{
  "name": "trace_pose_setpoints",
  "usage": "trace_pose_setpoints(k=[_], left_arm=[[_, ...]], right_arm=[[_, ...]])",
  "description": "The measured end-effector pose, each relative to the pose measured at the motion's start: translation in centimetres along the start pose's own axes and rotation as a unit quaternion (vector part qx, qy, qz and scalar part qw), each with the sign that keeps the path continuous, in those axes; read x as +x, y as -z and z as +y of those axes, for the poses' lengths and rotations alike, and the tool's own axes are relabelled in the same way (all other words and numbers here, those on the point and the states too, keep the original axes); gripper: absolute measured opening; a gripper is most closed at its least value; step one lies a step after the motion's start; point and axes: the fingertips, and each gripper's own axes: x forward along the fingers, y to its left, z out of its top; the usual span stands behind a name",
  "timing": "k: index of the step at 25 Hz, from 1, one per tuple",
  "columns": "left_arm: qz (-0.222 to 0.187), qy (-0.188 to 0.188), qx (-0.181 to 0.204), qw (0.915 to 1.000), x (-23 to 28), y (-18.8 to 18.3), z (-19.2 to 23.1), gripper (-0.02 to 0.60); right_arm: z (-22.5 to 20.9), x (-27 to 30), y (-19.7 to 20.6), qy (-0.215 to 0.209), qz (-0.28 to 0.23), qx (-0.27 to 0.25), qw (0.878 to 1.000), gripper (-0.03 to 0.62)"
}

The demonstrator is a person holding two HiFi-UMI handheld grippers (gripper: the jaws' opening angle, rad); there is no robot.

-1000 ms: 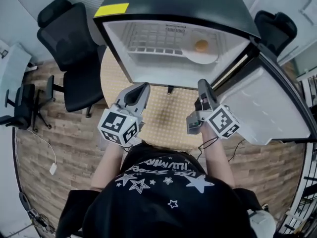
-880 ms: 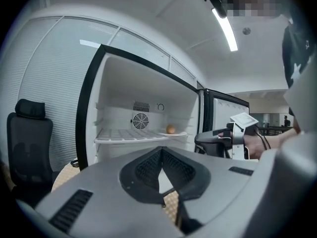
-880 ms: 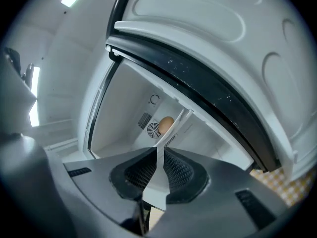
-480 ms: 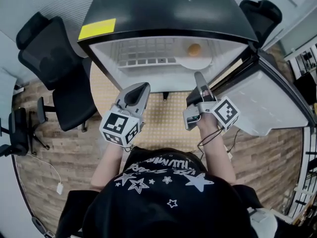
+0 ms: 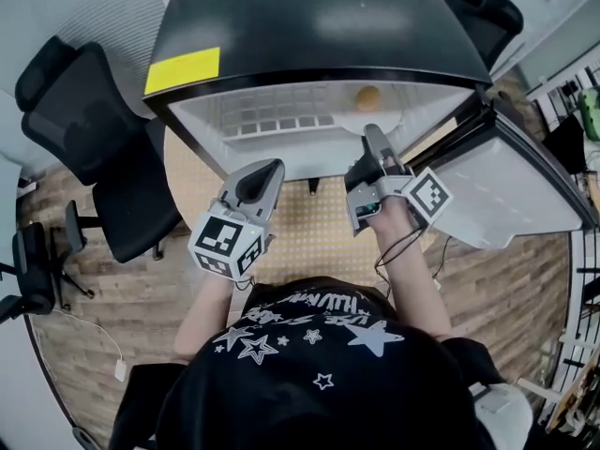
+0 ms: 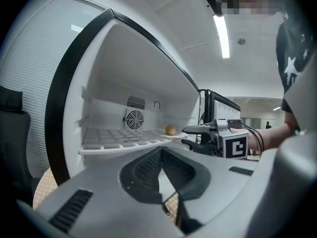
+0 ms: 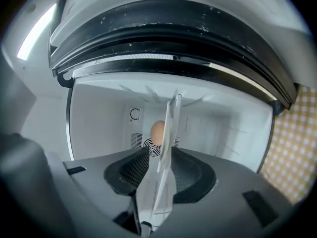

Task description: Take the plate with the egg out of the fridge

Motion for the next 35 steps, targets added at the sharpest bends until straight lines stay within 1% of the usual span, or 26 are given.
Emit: trace_pose_setpoints(k=[3,4,7,17,21,24,26,29,31,33,34,35], left_arm=[[-0.009,0.009,-0.015,0.9998,-0.1,0.2,0.0,0.003],[-0.01,0.011,-0.019,0.9997,-0.1,0.3,-0.1,0.003],[-0.008,0.016,-0.02,0.9996,0.1,0.5,-0.2,0.003],[-0.003,0.019,-0.019,0.9996,0.3,0.7,-0.4,0.003],[-0.002,0.019,-0.017,0.9997,0.2,0.8,-0.8,0.003],[-0.003,0.019,-0.015,0.9997,0.0,0.7,-0.9,0.003],[-0.003,0.017,-0.013,0.9998,-0.1,0.7,-0.8,0.003],[-0.003,0.008,-0.016,0.9998,-0.3,0.8,-0.2,0.003],[-0.005,0.002,-0.019,0.9998,-0.5,0.8,0.1,0.003],[-0.007,-0.001,-0.019,0.9998,-0.6,0.7,0.2,0.003],[-0.007,-0.002,-0.018,0.9998,-0.7,0.7,0.2,0.003],[-0.007,-0.003,-0.016,0.9998,-0.7,0.7,0.1,0.003]], right_arm=[[0.1,0.2,0.0,0.016,0.002,-0.038,0.999,0.124],[0.0,0.3,0.0,0.025,0.004,-0.042,0.999,0.111],[-0.5,0.3,0.0,0.043,0.004,-0.031,0.999,0.058],[-0.3,-0.8,0.5,0.032,0.001,0.011,0.999,0.048],[-0.2,-1.4,0.8,0.021,0.003,0.012,1.0,0.048],[0.0,-1.2,0.4,0.011,-0.006,0.012,1.0,0.053],[0.0,-0.9,0.2,0.014,-0.008,0.007,1.0,0.145],[-0.2,-0.4,-0.2,0.017,-0.011,0.002,1.0,0.147],[-0.6,-0.1,-0.6,0.023,-0.014,0.006,1.0,0.141],[-0.9,0.0,-0.8,0.031,-0.016,0.009,0.999,0.085],[-1.0,0.0,-0.8,0.034,-0.016,0.009,0.999,0.071],[-1.0,-0.1,-0.8,0.036,-0.017,0.012,0.999,0.071]])
